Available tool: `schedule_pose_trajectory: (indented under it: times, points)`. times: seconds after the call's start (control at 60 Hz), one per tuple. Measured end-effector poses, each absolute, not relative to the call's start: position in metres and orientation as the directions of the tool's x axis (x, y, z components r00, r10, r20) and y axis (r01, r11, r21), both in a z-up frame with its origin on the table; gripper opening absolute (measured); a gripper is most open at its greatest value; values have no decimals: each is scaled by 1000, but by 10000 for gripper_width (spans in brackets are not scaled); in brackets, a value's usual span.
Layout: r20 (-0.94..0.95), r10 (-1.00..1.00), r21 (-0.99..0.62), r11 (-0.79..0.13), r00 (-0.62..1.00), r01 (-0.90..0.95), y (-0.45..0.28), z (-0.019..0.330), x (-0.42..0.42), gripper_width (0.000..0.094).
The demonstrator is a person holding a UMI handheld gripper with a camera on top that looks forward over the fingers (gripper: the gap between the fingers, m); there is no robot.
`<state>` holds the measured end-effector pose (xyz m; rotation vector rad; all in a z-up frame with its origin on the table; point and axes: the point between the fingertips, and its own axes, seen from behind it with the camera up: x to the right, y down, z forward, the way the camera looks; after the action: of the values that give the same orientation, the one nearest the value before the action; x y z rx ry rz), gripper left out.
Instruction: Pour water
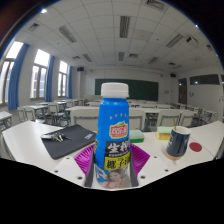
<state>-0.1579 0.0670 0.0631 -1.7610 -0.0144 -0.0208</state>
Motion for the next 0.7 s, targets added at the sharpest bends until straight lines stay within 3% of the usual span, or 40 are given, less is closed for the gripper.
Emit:
schedule_pose_trajectory:
  times: [0.1, 0.267, 0.417, 0.6, 0.7]
  points:
    - [46, 14, -981, -189, 999, 48, 67, 62, -154, 412]
    - [-31, 32, -979, -204, 999, -24, 75, 63, -152, 390]
    - [-383, 36, -910, -184, 923, -370, 92, 98, -139, 390]
    - [-798, 89, -603, -157, 597, -782, 101, 141, -107, 391]
    - [-962, 83, -269, -145, 259, -952, 115, 155, -93, 389]
